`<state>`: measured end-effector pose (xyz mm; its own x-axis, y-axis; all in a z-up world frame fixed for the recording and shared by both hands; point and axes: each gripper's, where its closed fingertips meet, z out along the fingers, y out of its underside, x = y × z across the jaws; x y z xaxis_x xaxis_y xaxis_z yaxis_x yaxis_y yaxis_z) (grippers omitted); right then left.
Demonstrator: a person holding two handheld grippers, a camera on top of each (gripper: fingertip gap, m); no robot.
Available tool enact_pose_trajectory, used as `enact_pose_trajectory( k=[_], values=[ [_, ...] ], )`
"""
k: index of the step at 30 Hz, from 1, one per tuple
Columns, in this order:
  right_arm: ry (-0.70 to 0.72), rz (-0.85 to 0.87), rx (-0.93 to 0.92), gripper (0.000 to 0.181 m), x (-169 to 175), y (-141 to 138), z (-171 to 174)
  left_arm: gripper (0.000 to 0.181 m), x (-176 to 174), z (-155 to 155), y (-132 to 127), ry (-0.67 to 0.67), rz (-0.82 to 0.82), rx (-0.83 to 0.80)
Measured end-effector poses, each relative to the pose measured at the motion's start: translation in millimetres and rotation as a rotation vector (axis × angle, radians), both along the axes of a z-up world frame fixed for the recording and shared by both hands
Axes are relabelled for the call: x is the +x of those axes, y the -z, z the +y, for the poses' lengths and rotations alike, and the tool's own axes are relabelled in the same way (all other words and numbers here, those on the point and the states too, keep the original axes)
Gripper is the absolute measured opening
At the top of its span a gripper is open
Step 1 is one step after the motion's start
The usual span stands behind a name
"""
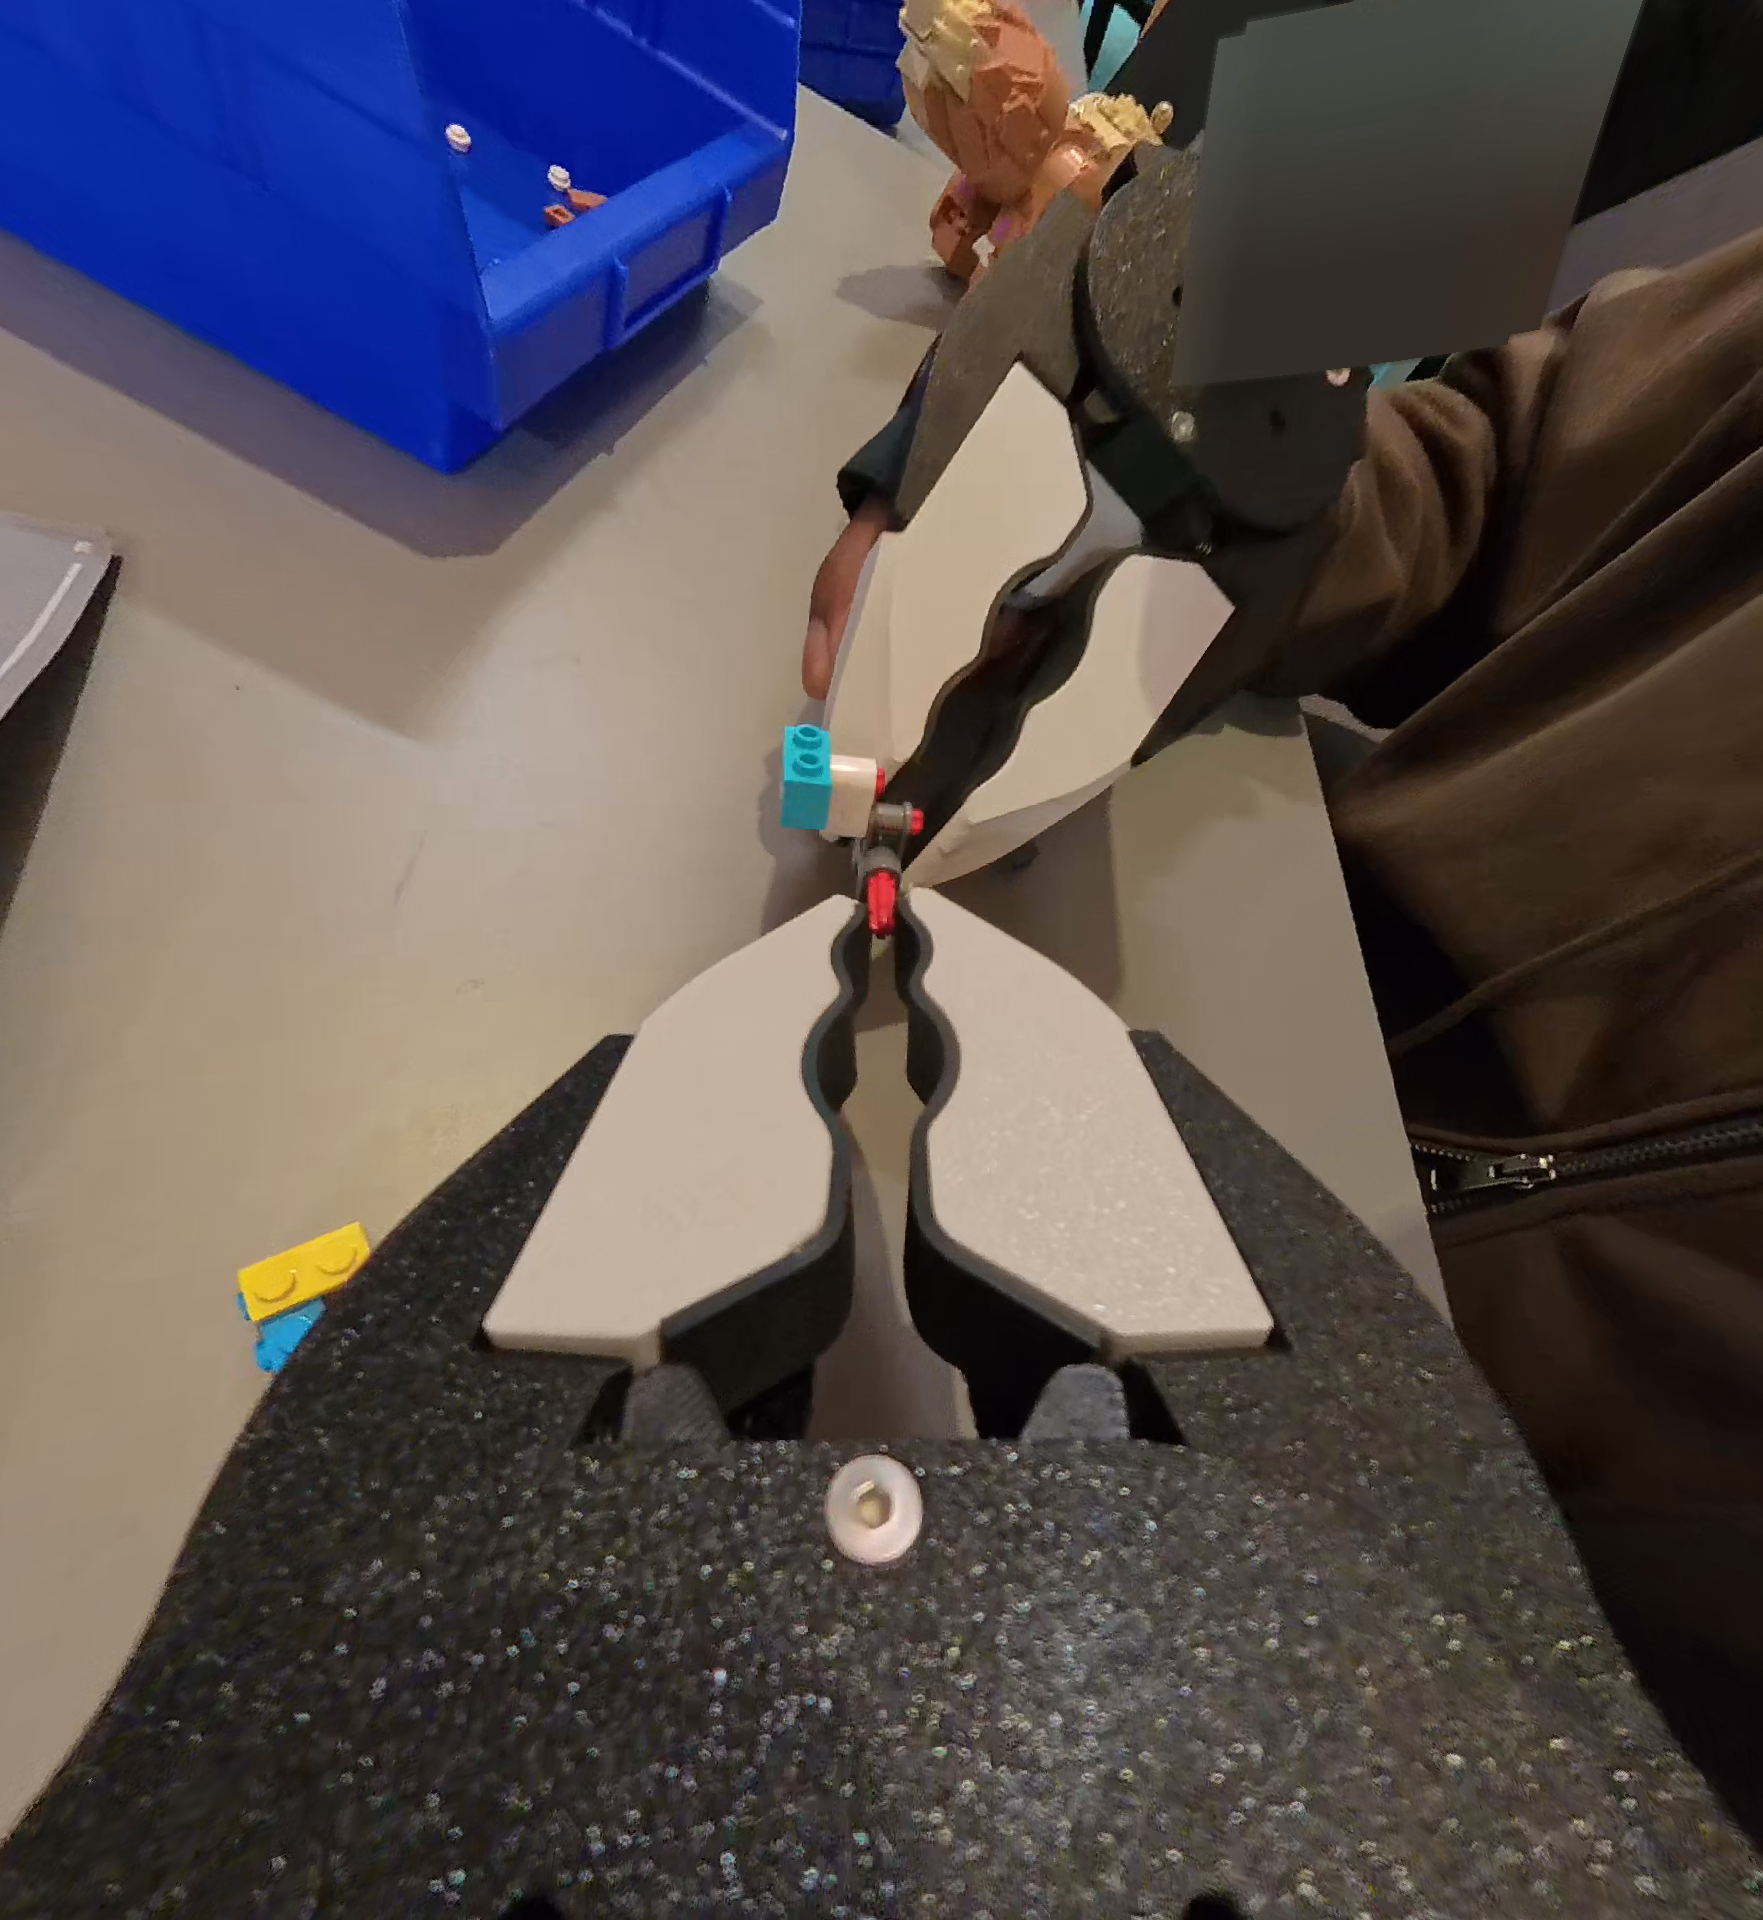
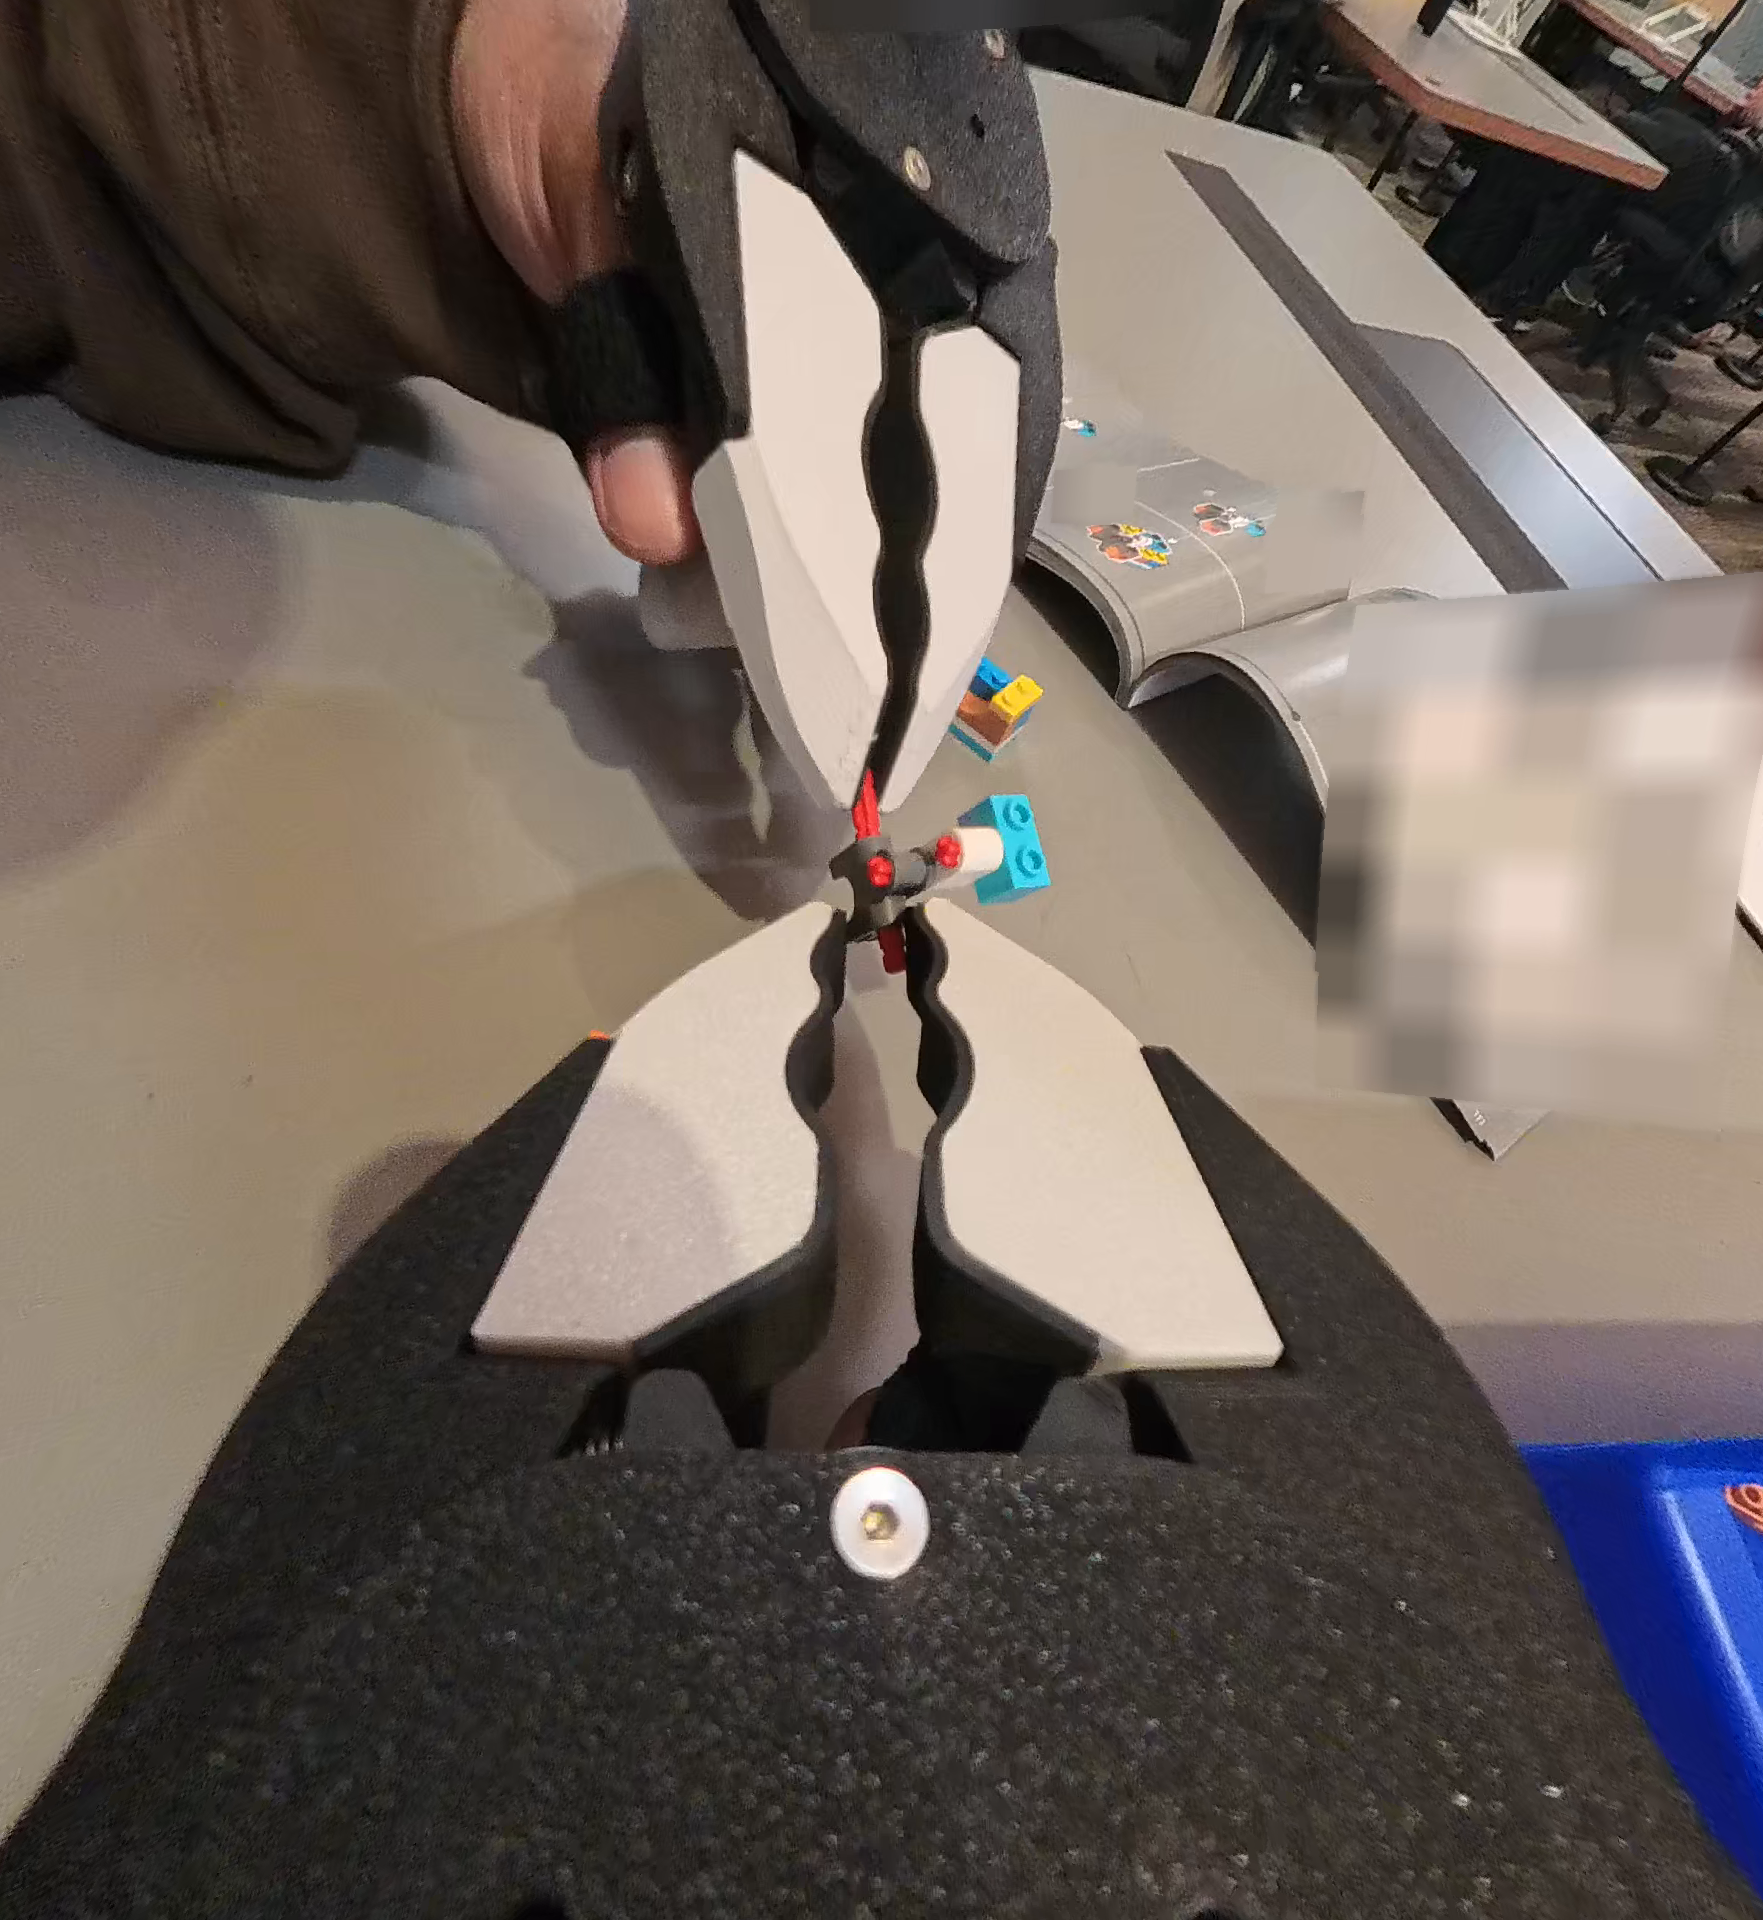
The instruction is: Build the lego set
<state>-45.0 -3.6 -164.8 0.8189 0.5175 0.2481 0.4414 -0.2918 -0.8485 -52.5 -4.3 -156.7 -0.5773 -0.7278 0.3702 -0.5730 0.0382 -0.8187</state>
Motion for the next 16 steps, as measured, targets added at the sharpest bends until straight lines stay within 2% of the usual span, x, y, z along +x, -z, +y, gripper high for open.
enact_pose_trajectory(
  k=[7, 16],
  values=[
    [0.008, -0.009, -0.043, 0.008, 2, 6, -1, 0.004, 1, -3, 5, 0.006, -0.012, 0.072],
    [0.046, 0.119, -0.142, 0.008, 2, 12, 0, 0.004, 4, -1, 9, 0.01, -0.067, 0.205]
  ],
)
